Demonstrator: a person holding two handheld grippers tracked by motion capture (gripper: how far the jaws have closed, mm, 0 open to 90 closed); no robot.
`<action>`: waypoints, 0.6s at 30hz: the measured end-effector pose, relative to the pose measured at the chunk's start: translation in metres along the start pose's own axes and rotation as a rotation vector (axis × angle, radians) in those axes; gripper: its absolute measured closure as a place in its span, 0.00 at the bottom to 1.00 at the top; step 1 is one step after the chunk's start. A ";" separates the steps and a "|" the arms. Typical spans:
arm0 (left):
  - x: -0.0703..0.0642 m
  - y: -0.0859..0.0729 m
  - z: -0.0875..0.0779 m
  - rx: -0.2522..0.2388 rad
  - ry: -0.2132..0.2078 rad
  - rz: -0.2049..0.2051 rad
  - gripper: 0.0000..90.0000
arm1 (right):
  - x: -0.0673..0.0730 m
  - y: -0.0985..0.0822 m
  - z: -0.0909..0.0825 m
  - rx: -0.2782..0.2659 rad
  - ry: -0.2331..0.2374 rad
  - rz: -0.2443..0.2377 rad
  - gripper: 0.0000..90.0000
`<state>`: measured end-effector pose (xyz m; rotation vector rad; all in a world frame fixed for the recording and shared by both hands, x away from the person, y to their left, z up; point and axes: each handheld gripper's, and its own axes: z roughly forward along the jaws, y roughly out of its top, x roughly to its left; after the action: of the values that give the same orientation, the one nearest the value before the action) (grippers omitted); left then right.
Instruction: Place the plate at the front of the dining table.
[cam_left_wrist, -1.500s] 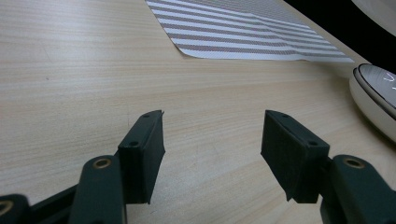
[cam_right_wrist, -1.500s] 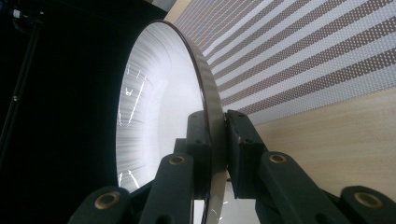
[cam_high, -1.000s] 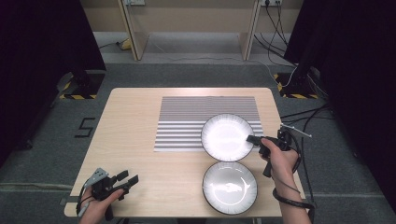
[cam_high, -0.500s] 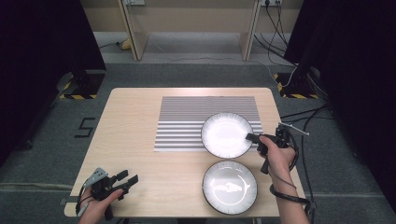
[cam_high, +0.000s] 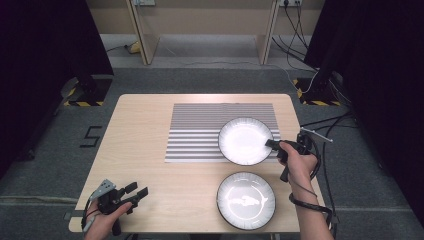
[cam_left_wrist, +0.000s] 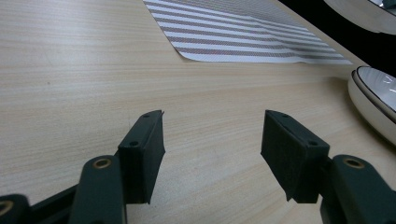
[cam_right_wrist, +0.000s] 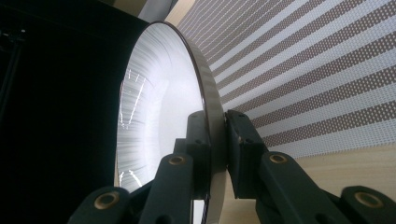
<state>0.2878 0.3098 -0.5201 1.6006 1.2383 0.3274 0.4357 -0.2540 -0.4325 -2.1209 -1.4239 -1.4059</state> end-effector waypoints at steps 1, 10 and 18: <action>0.000 0.000 0.000 0.002 0.001 0.002 0.43 | 0.000 0.000 0.000 -0.001 -0.002 0.002 0.89; 0.001 0.000 0.000 -0.003 0.001 -0.001 0.43 | 0.002 0.006 0.008 -0.003 -0.008 0.006 0.89; 0.001 0.000 0.000 -0.004 0.000 -0.002 0.43 | 0.008 0.012 0.011 -0.005 -0.004 0.006 0.89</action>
<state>0.2883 0.3107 -0.5200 1.5961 1.2384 0.3279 0.4521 -0.2487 -0.4278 -2.1309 -1.4155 -1.4047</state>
